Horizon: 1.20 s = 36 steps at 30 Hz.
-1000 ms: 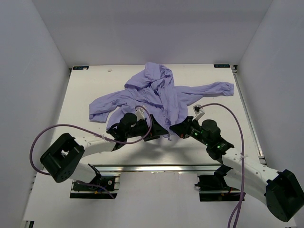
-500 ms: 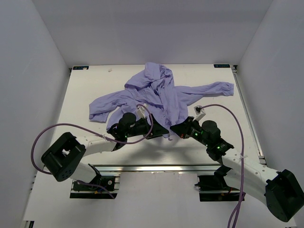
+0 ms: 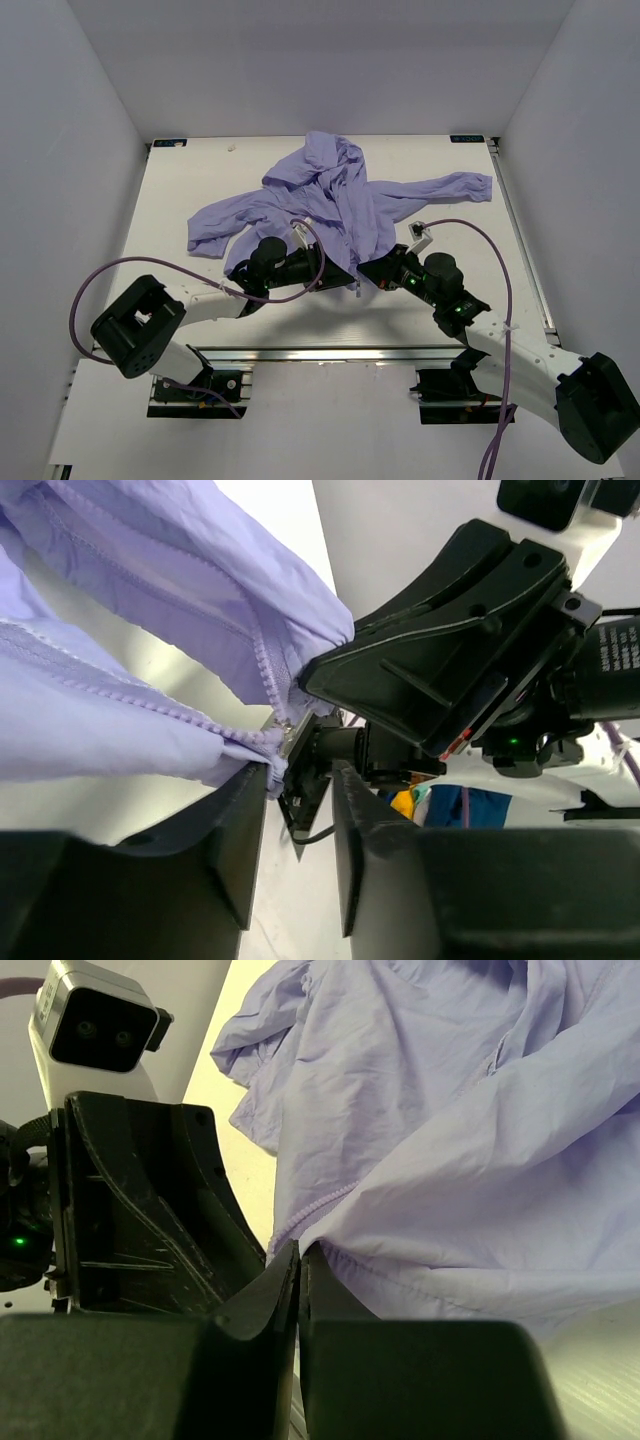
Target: Zip up the jacket
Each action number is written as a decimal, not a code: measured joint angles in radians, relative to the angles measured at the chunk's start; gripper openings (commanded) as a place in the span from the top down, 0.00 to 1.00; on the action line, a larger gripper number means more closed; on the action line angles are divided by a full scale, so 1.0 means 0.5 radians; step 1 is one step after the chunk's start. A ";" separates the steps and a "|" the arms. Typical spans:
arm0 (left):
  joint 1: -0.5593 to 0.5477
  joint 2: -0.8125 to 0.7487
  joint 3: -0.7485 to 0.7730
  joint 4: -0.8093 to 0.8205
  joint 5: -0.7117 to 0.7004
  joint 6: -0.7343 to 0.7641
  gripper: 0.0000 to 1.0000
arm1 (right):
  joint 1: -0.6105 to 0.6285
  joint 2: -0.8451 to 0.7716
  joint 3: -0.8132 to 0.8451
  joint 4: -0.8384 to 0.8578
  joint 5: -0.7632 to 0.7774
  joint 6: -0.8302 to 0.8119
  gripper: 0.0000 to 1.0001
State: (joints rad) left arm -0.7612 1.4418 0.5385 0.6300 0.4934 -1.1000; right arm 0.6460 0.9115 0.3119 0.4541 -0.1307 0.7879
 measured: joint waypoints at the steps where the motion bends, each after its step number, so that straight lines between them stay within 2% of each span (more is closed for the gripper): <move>1: 0.000 0.002 0.000 0.004 0.002 0.002 0.59 | -0.001 0.000 0.000 0.002 0.001 0.005 1.00; 8: -0.036 0.004 0.023 -0.071 -0.034 0.060 0.63 | -0.005 -0.015 0.000 0.026 0.000 0.037 1.00; 9: -0.050 0.005 0.039 -0.101 -0.048 0.076 0.69 | -0.005 -0.021 0.000 0.027 0.000 0.041 1.00; 15: -0.118 0.010 0.147 -0.262 -0.134 0.166 0.67 | -0.006 -0.053 0.000 0.034 0.000 0.053 1.00; 17: -0.125 0.010 0.158 -0.305 -0.161 0.191 0.60 | -0.007 -0.066 0.000 0.034 0.000 0.059 1.00; 19: -0.128 0.010 0.168 -0.372 -0.188 0.210 0.47 | -0.007 -0.083 0.000 0.032 0.001 0.066 1.00; 22: -0.131 0.005 0.174 -0.472 -0.233 0.223 0.34 | -0.007 -0.118 0.000 0.028 0.002 0.071 1.00; 26: -0.132 -0.032 0.174 -0.597 -0.288 0.234 0.21 | -0.007 -0.143 0.000 0.022 0.002 0.071 1.00; 32: -0.132 -0.090 0.160 -0.575 -0.325 0.219 0.17 | -0.007 -0.143 0.000 0.003 -0.008 0.071 1.00; 36: -0.131 -0.075 0.115 -0.448 -0.291 0.175 0.20 | -0.007 -0.144 0.000 -0.021 -0.014 0.071 1.00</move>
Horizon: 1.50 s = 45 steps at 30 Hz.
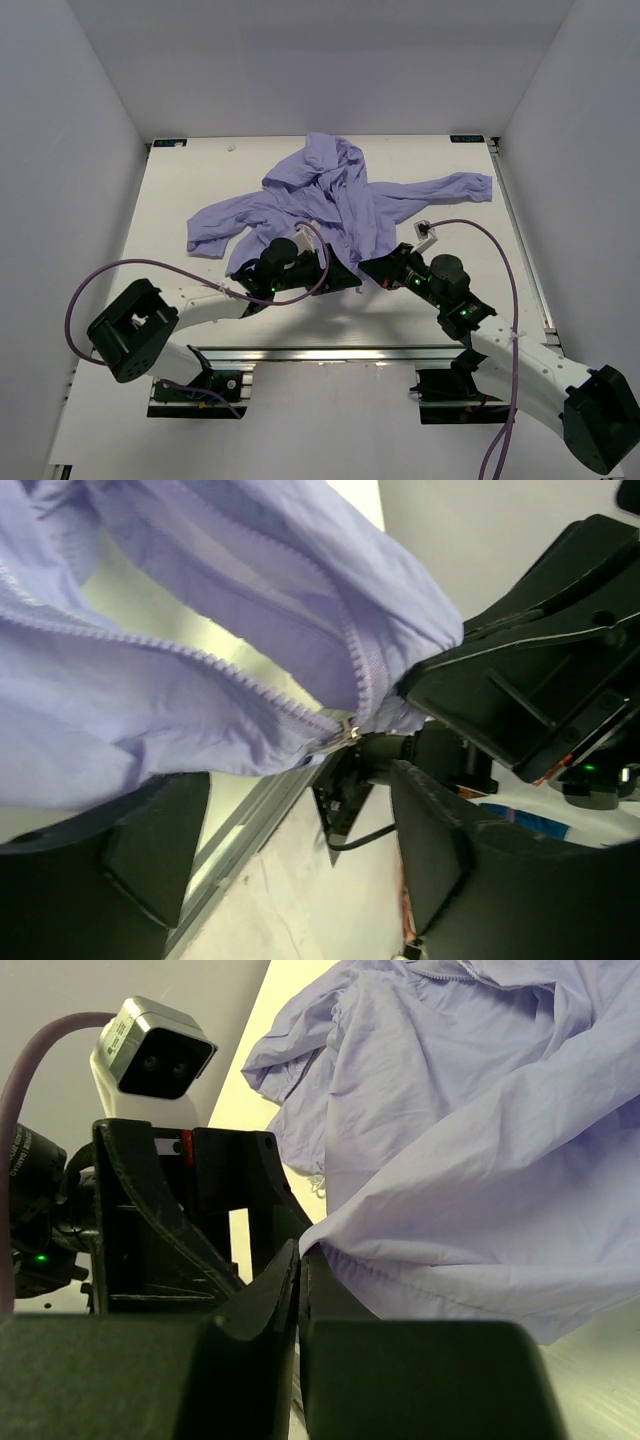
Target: Zip up the jacket
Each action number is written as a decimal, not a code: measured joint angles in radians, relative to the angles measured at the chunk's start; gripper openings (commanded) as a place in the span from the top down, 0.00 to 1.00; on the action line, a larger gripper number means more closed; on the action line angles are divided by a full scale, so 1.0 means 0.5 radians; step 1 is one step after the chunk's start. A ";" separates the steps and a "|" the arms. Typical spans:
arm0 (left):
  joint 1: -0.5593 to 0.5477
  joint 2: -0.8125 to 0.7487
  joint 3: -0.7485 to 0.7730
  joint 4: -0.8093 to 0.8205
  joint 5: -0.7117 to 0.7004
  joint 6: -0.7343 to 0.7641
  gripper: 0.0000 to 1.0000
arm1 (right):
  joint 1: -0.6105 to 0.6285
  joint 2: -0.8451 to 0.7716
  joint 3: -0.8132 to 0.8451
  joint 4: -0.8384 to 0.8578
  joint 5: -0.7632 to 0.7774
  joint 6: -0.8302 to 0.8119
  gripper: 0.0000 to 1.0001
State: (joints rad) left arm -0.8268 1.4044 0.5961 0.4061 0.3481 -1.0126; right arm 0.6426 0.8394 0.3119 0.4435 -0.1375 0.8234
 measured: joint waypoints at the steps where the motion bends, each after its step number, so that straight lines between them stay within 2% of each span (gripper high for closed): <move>1: -0.001 0.015 -0.003 0.031 0.016 -0.015 0.22 | 0.000 -0.002 0.000 -0.005 0.000 0.000 1.00; 9: 0.000 0.092 -0.060 0.256 0.082 -0.088 0.48 | 0.000 -0.043 0.000 -0.017 0.000 0.008 1.00; 10: 0.000 0.092 -0.066 0.278 0.085 -0.092 0.56 | 0.000 -0.045 0.000 -0.017 -0.001 0.009 1.00; 13: 0.000 0.092 -0.072 0.349 0.091 -0.101 0.60 | 0.000 -0.045 0.000 -0.017 -0.001 0.012 1.00; 26: 0.000 0.047 -0.127 0.523 0.097 -0.076 0.56 | 0.000 -0.067 0.000 -0.054 0.001 0.014 1.00; 33: 0.000 -0.006 -0.178 0.551 0.081 -0.079 0.33 | 0.000 -0.074 0.000 -0.092 0.001 0.006 1.00; 35: 0.000 -0.028 -0.188 0.552 0.071 -0.082 0.32 | 0.000 -0.080 0.000 -0.098 0.001 0.001 1.00; 39: 0.000 -0.056 -0.191 0.554 0.062 -0.089 0.36 | 0.000 -0.084 0.000 -0.104 0.000 -0.008 1.00; 45: 0.001 -0.062 -0.200 0.575 0.051 -0.115 0.49 | 0.000 -0.079 0.000 -0.104 -0.016 -0.009 1.00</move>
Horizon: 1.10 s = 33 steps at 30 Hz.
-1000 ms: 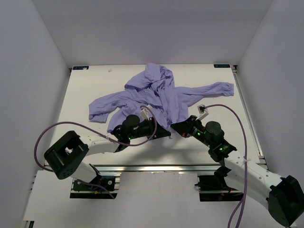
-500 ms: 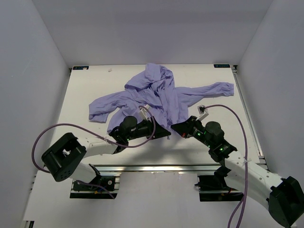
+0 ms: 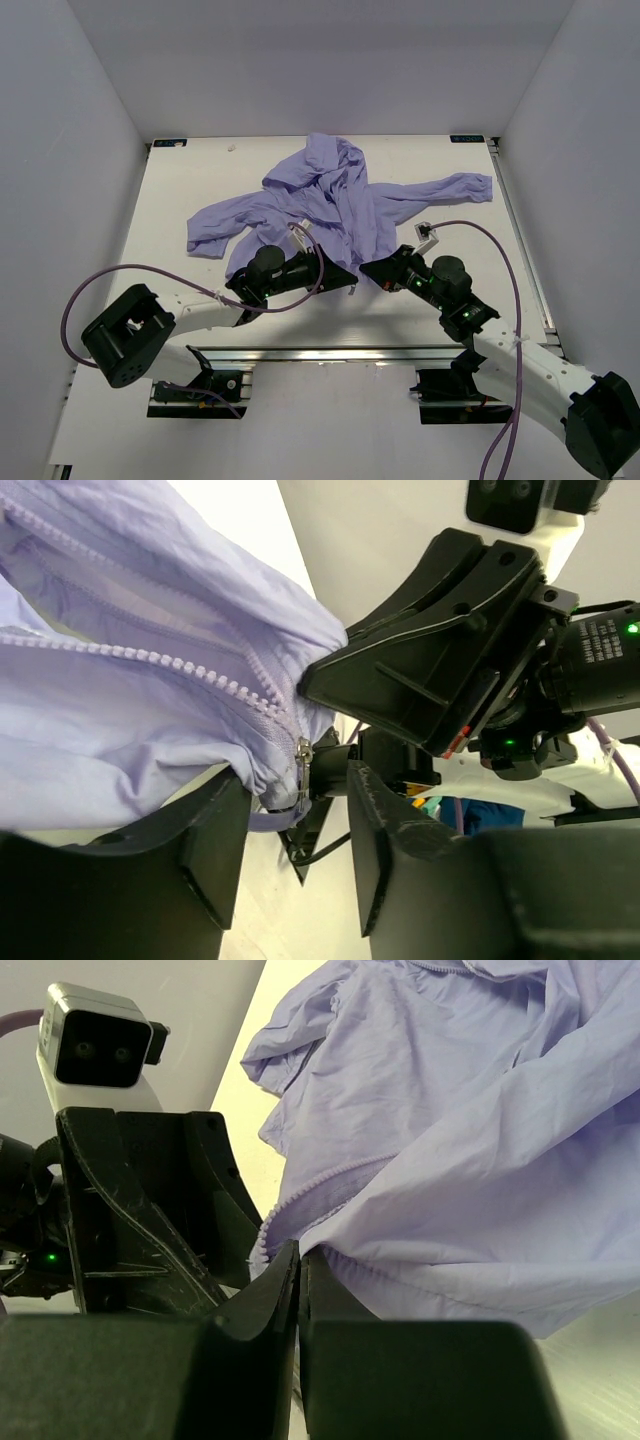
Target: Zip up the jacket
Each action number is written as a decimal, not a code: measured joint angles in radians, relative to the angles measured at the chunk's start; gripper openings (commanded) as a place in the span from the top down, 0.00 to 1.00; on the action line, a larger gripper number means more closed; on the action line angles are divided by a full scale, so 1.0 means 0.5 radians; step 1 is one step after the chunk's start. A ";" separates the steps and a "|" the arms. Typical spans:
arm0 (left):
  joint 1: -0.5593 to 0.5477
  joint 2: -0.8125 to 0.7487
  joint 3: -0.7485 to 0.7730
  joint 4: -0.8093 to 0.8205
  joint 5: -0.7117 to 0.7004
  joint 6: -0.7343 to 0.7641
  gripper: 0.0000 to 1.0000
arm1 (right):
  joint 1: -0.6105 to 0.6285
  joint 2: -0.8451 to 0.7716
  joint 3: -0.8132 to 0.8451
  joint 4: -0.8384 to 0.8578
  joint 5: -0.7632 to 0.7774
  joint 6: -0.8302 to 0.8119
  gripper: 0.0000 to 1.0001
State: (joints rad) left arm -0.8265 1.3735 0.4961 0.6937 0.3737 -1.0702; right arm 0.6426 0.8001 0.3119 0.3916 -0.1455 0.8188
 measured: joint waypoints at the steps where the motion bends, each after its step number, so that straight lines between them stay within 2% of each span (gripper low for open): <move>1: 0.000 0.000 0.000 0.007 0.000 -0.005 0.51 | 0.000 0.002 0.000 0.000 -0.004 0.000 1.00; 5: 0.001 0.000 -0.001 0.047 -0.001 -0.026 0.54 | 0.000 0.013 0.000 0.000 -0.023 -0.001 1.00; 8: 0.002 -0.002 -0.028 0.072 -0.026 -0.051 0.61 | 0.000 0.011 0.000 -0.001 -0.024 -0.010 1.00; 11: 0.002 -0.006 -0.046 0.047 -0.061 -0.066 0.72 | 0.000 0.007 0.000 -0.002 -0.023 -0.024 1.00; 12: 0.004 -0.010 -0.047 0.033 -0.067 -0.065 0.79 | 0.000 0.005 0.000 -0.002 -0.023 -0.027 1.00; 18: 0.005 -0.018 -0.043 -0.028 -0.066 -0.028 1.00 | 0.000 0.003 0.000 -0.001 -0.023 -0.028 1.00; 28: 0.011 0.039 0.063 -0.126 0.108 0.096 1.00 | 0.000 0.104 0.001 0.097 0.012 -0.027 1.00; 33: 0.001 0.059 0.180 -0.390 0.138 0.263 1.00 | 0.006 0.165 0.059 0.079 0.090 -0.027 1.00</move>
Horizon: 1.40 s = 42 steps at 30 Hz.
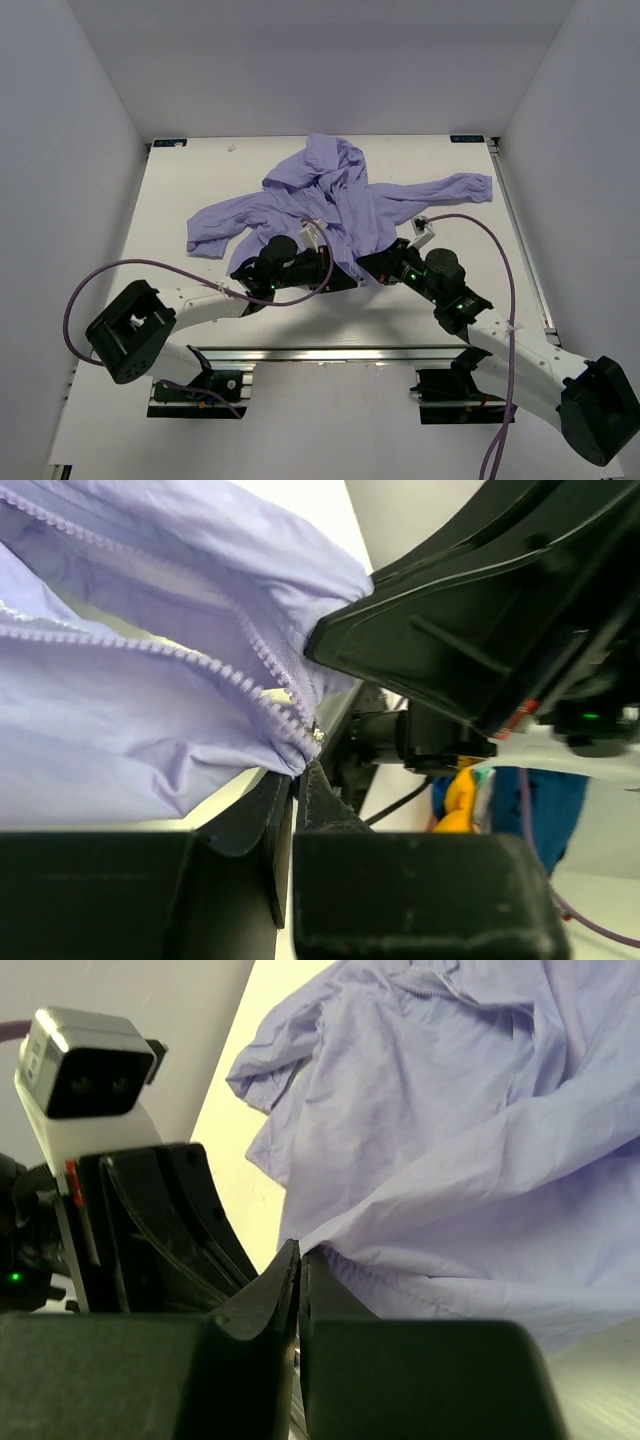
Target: Zip up the jacket
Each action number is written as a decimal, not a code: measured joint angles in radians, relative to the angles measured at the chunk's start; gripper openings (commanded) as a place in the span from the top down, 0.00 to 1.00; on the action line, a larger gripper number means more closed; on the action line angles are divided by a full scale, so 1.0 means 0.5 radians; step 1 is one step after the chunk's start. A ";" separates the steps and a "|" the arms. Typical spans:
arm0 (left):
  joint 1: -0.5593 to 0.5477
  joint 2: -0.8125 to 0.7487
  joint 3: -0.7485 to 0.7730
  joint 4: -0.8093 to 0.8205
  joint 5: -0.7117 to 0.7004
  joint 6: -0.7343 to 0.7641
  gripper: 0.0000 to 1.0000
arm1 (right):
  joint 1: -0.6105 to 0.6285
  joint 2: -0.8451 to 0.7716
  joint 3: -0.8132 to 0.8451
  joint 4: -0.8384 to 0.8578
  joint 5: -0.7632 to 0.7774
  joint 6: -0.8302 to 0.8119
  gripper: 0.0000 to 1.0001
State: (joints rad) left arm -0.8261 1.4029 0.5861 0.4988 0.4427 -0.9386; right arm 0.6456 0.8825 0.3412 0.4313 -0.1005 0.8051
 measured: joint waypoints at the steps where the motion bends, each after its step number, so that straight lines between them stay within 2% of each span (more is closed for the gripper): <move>1: -0.008 0.000 0.040 -0.079 -0.015 0.040 1.00 | 0.002 0.018 0.035 -0.019 0.011 0.001 1.00; 6: -0.053 -0.002 0.175 -0.356 -0.156 0.168 1.00 | 0.010 0.069 0.157 -0.110 0.065 0.033 1.00; 13: -0.192 -0.023 0.172 -0.667 -0.266 0.238 1.00 | 0.006 0.086 0.266 -0.234 0.159 0.076 1.00; 19: -0.224 -0.083 0.150 -0.823 -0.308 0.252 1.00 | -0.005 0.085 0.320 -0.253 0.069 0.044 1.00; 20: -0.222 -0.092 0.150 -0.823 -0.315 0.249 0.97 | -0.005 0.082 0.309 -0.258 0.042 0.043 1.00; 22: -0.223 -0.098 0.150 -0.832 -0.324 0.233 0.81 | -0.005 0.065 0.278 -0.282 0.009 0.043 1.00; 23: -0.223 -0.098 0.150 -0.843 -0.333 0.225 0.64 | -0.005 0.045 0.257 -0.301 -0.005 0.043 1.00; 29: -0.224 -0.124 0.224 -1.075 -0.545 0.253 0.35 | -0.005 -0.052 0.233 -0.478 -0.028 0.056 1.00; 33: -0.269 -0.287 0.304 -1.209 -0.876 0.459 0.25 | -0.005 -0.059 0.290 -0.679 -0.020 0.114 1.00; 38: -0.438 -0.474 0.350 -1.204 -1.195 0.803 0.24 | -0.005 -0.005 0.490 -0.873 0.010 0.163 1.00; 42: -0.613 -0.448 0.419 -1.224 -1.508 1.070 0.26 | -0.006 0.011 0.653 -0.961 0.047 0.197 1.00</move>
State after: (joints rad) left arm -1.1328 1.1790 0.7956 -0.1131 -0.3115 -0.4038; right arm 0.6426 0.8883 0.6678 -0.0494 -0.0772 0.9035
